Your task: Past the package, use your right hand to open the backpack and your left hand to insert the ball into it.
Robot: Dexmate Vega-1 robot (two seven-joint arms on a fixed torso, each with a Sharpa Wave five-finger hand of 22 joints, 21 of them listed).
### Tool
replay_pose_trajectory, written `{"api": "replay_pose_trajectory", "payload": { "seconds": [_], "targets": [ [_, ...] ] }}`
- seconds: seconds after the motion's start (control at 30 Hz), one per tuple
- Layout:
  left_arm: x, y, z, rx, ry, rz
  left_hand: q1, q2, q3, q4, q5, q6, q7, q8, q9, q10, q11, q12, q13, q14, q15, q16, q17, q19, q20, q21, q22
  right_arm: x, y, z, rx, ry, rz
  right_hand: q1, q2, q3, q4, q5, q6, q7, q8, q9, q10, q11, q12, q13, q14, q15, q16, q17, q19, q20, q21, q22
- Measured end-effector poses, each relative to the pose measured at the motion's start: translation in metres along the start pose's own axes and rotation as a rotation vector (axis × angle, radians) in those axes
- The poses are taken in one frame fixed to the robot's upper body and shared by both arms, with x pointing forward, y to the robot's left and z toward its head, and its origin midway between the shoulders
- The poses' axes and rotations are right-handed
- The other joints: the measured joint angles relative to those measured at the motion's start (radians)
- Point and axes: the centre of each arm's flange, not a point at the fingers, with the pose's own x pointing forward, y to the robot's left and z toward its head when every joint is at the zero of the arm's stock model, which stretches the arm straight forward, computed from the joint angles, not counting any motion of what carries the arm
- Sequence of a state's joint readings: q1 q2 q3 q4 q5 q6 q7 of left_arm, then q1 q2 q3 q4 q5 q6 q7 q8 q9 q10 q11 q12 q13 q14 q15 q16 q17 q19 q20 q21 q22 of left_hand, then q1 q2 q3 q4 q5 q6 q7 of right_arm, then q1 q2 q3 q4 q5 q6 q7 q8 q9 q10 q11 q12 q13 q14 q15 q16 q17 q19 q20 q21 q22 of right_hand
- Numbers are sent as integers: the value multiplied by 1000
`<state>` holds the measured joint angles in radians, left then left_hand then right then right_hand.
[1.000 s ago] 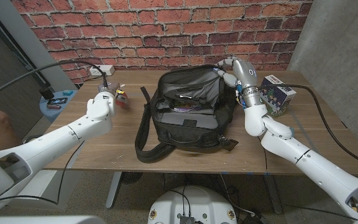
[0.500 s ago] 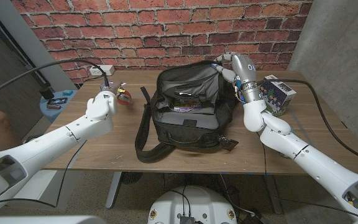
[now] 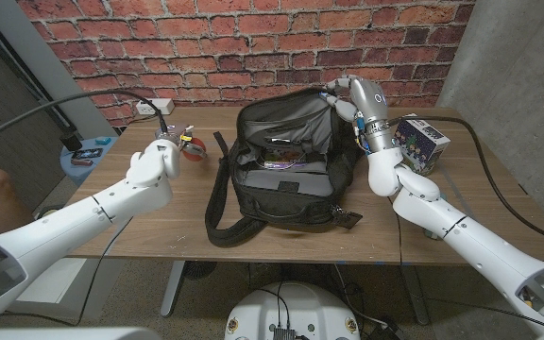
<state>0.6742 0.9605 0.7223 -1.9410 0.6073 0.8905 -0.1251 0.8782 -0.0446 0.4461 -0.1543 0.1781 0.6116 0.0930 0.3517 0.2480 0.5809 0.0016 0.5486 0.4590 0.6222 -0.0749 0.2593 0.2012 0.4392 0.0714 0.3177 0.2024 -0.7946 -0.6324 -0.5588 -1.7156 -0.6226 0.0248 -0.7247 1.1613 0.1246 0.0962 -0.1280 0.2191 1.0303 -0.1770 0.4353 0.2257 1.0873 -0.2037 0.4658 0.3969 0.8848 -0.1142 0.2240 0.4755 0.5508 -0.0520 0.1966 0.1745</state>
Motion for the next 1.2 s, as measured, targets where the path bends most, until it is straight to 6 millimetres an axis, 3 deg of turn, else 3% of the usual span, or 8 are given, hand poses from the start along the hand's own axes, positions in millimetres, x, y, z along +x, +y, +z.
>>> {"api": "replay_pose_trajectory", "payload": {
  "seconds": [1.2],
  "targets": [
    [-66,21,22,-44,-90,5,-7,7,-12,4,3,0,0,22,11,9,9,26,0,14,-4,12,15,-5,-5,0,0,17,7,-7,-5,20,-11,2,-1,-4,4,0,0,0,0,-1,0,0,-4,3,0,0,-7,5,0,0,0,0]
  ]
}}
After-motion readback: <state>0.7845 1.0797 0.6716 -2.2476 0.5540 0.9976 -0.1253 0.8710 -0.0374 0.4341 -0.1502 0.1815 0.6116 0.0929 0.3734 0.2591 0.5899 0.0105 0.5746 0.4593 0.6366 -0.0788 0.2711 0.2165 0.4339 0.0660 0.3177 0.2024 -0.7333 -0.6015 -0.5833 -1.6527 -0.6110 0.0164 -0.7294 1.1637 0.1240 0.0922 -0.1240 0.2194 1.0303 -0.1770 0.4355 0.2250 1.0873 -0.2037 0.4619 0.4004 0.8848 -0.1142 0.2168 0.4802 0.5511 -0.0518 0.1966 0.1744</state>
